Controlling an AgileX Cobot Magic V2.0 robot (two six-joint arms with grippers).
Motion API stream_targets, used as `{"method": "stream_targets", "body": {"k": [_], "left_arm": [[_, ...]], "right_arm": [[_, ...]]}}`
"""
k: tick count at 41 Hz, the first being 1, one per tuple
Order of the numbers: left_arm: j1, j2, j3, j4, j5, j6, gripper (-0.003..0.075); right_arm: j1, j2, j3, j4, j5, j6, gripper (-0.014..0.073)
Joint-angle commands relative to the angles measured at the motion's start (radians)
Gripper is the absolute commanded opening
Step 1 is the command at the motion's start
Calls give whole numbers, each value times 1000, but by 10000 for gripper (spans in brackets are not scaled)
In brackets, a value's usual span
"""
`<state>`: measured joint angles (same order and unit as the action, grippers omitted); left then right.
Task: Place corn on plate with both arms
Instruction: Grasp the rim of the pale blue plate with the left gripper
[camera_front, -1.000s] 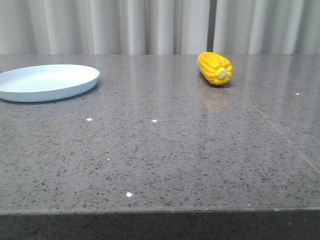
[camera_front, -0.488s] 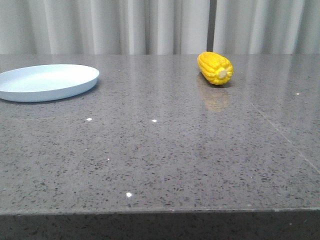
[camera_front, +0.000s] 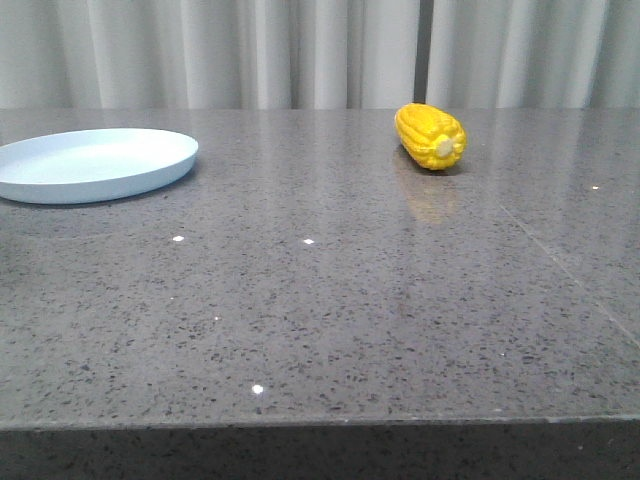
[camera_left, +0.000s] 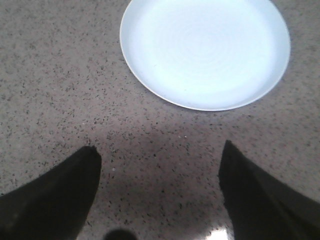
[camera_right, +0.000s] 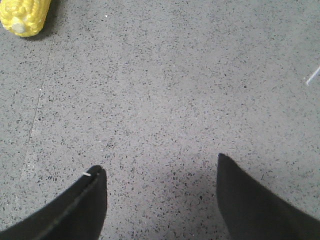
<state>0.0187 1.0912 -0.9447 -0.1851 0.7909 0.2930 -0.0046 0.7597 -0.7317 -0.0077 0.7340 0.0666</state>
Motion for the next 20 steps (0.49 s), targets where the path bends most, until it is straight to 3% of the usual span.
{"method": "stream_targets", "body": {"k": [1, 11, 20], "left_arm": [[37, 109, -94, -43, -18, -5, 494], [132, 362, -223, -426, -9, 263, 494], [135, 516, -314, -462, -40, 281, 494]], "right_arm": [[-5, 1, -32, -12, -63, -8, 498], [-5, 1, -32, -12, -63, -8, 498], [-5, 1, -32, -12, -63, -8, 498]]}}
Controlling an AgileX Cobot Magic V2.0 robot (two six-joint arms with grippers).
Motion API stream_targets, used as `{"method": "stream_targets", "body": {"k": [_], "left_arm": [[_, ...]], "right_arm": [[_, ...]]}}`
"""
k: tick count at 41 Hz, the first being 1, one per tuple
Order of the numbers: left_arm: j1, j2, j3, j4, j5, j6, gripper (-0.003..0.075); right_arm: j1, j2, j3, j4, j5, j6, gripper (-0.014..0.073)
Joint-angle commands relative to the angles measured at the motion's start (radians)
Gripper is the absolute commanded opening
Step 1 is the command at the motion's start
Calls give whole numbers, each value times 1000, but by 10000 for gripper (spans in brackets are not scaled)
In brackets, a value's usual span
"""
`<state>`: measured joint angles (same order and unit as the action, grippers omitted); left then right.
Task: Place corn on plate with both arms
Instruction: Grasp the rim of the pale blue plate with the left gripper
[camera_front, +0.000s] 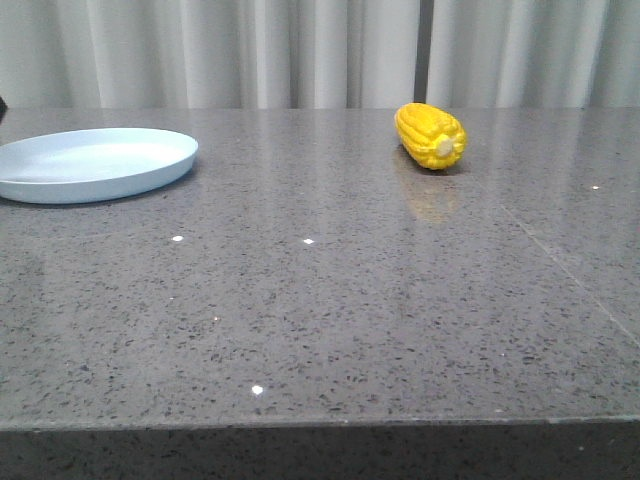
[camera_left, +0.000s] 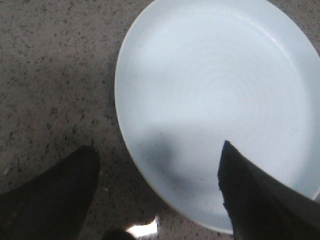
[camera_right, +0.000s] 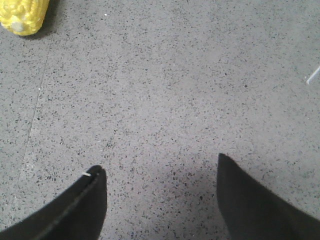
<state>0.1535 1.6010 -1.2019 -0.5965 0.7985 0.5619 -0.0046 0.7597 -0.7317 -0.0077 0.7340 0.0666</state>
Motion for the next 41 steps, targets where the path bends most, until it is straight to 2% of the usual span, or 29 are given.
{"method": "stream_targets", "body": {"k": [1, 11, 14, 23, 29, 35, 41], "left_arm": [[0, 20, -66, -53, -53, 12, 494], [0, 98, -113, -61, -72, 12, 492], [-4, 108, -117, -61, -72, 14, 468], [-8, 110, -117, -65, -72, 14, 153], [-8, 110, -117, -65, -72, 14, -22], [-8, 110, -121, -65, -67, 14, -20], [-8, 106, -185, -88, 14, 14, -20]], "right_arm": [[-5, 1, -32, -12, -63, -8, 498], [-5, 1, -32, -12, -63, -8, 498], [-5, 1, -32, -12, -63, -8, 498], [-5, 1, -32, -12, -63, -8, 498], [-5, 1, -32, -12, -63, -8, 498], [-5, 1, -32, -12, -63, -8, 498], [-5, 1, -32, -12, -63, -8, 498]]}}
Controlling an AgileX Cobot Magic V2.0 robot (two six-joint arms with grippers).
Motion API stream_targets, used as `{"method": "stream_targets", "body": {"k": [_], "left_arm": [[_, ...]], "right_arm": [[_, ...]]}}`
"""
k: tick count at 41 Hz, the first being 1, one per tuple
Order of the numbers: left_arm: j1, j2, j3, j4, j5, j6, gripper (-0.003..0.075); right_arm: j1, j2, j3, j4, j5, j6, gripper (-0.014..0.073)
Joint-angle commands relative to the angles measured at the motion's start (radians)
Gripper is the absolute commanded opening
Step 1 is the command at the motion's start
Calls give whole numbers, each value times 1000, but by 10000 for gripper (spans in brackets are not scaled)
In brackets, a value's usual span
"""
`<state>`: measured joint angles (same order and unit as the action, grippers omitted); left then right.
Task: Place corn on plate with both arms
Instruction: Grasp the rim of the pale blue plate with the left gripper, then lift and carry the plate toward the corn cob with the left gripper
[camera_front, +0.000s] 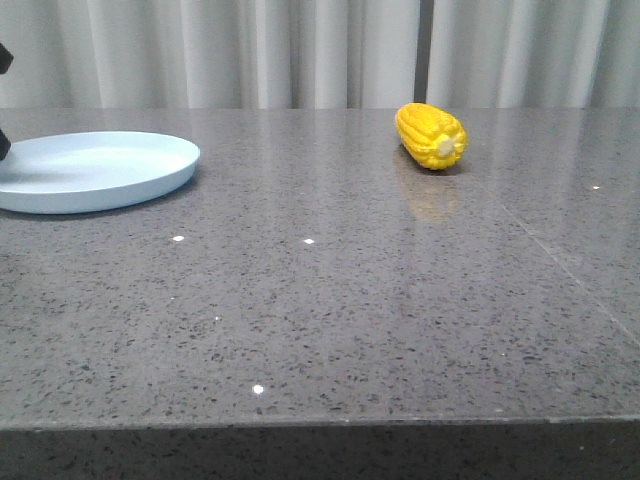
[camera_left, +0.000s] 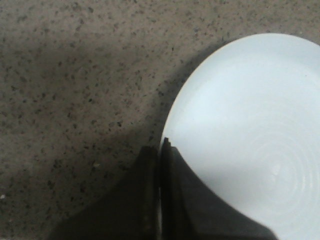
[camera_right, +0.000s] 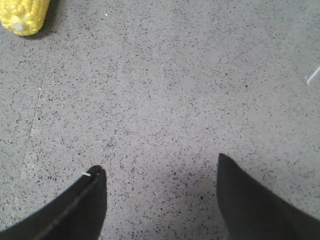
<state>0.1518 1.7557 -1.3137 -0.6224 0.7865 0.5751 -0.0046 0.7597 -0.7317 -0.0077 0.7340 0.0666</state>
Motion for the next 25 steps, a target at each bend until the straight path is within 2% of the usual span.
{"method": "stream_targets", "body": {"k": [1, 10, 18, 25], "left_arm": [[-9, -48, -90, -71, 55, 1, -20], [-84, -48, -248, -125, 216, 1, -20], [-220, -46, -291, -113, 190, -3, -20], [-368, -42, -291, 86, 89, -167, -20]], "right_arm": [[-5, 1, -32, -12, -63, -8, 498], [-5, 1, -32, -12, -63, -8, 498], [-5, 1, -32, -12, -63, -8, 498], [-5, 1, -32, -12, -63, -8, 498]]}}
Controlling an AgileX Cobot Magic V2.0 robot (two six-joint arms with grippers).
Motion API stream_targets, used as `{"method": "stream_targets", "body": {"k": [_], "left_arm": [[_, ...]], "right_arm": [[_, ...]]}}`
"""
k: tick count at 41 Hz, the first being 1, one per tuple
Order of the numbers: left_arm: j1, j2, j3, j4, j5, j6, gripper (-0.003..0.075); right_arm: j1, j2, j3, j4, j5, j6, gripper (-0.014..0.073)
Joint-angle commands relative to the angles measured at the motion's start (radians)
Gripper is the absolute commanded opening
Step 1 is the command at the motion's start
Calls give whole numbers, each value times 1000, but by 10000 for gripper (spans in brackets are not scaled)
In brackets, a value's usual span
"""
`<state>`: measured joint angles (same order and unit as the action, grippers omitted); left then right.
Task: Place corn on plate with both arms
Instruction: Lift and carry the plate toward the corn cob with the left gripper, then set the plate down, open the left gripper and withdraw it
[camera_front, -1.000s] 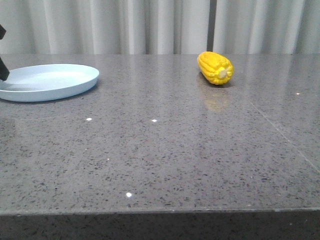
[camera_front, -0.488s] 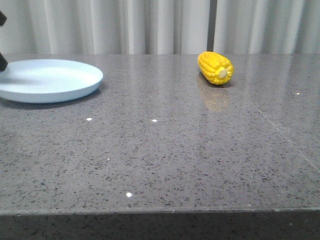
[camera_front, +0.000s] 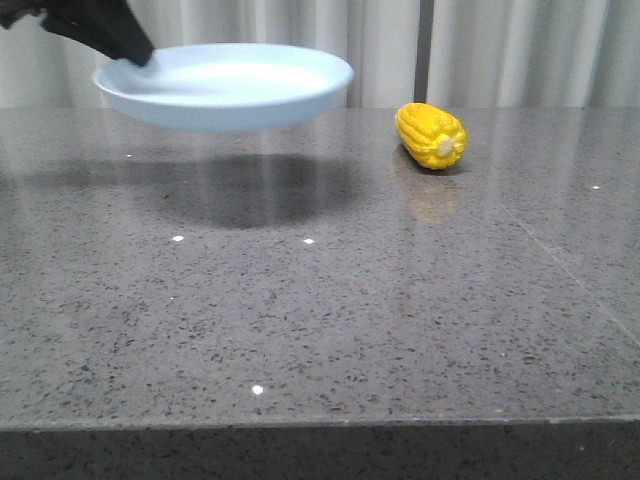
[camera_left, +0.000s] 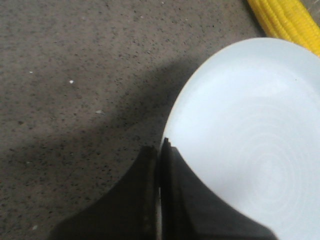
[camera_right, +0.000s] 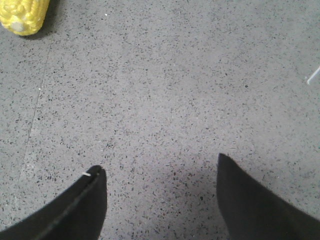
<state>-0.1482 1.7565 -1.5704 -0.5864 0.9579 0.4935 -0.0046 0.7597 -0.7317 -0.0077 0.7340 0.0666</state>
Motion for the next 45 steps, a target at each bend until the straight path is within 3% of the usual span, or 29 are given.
{"method": "stream_targets", "body": {"k": [1, 11, 37, 42, 45], "left_arm": [[-85, -43, -34, 66, -93, -98, -20], [-184, -41, -34, 75, -171, -107, -20], [-161, 82, -34, 85, -153, -109, -15], [-161, 82, -34, 87, -149, -109, 76], [-159, 82, -34, 99, -140, -109, 190]], "right_arm": [[-5, 1, -32, -12, -63, -8, 498], [-5, 1, -32, -12, -63, -8, 498], [-5, 1, -32, -12, -63, -8, 498], [-5, 1, -32, -12, -63, -8, 498], [-5, 1, -32, -12, -63, -8, 498]]}}
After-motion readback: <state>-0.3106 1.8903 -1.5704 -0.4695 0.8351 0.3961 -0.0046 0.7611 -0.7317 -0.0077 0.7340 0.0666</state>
